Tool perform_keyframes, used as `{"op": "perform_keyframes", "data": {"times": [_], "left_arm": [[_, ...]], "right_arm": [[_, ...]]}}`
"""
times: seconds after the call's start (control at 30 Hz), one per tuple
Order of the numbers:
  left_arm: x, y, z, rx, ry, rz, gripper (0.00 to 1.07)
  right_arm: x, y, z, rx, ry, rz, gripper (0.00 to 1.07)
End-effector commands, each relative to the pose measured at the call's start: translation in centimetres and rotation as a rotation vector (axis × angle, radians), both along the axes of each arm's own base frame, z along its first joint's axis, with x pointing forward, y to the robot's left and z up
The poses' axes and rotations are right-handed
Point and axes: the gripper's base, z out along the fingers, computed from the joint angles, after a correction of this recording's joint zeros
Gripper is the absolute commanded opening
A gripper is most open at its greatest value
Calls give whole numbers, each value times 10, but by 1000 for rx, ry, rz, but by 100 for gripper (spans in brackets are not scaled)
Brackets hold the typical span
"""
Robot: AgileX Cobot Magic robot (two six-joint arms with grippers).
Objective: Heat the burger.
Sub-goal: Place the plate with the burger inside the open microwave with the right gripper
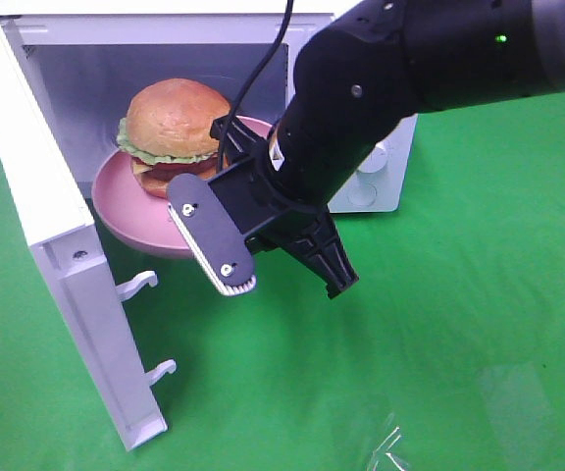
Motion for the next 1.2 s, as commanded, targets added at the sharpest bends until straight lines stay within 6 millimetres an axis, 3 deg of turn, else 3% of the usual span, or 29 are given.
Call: {"op": "perform_keyframes", "data": {"times": [0.03,0.07,0.5,0.6,0.7,0.77,1.2], "left_arm": [[-2,0,0,-7,-32,3,0],[-2,0,0,-7,-32,3,0],[-2,0,0,-7,-32,3,0],[-2,0,0,-7,-32,3,0],[-2,0,0,-7,-32,3,0],[-2,0,0,-7,-32,3,0],[-2,0,0,-7,-32,3,0]], "right_arm": [[14,7,10,36,-48,8,0],[24,9,10,32,-47,-8,0],[64,33,7,66,-58,-82,0],[83,38,1,74,-37,-167,0],[86,41,0,83,-32,-186,0],[100,46,0,137,-7,-308,0],[129,68,3,211,-9,-459,0]]}}
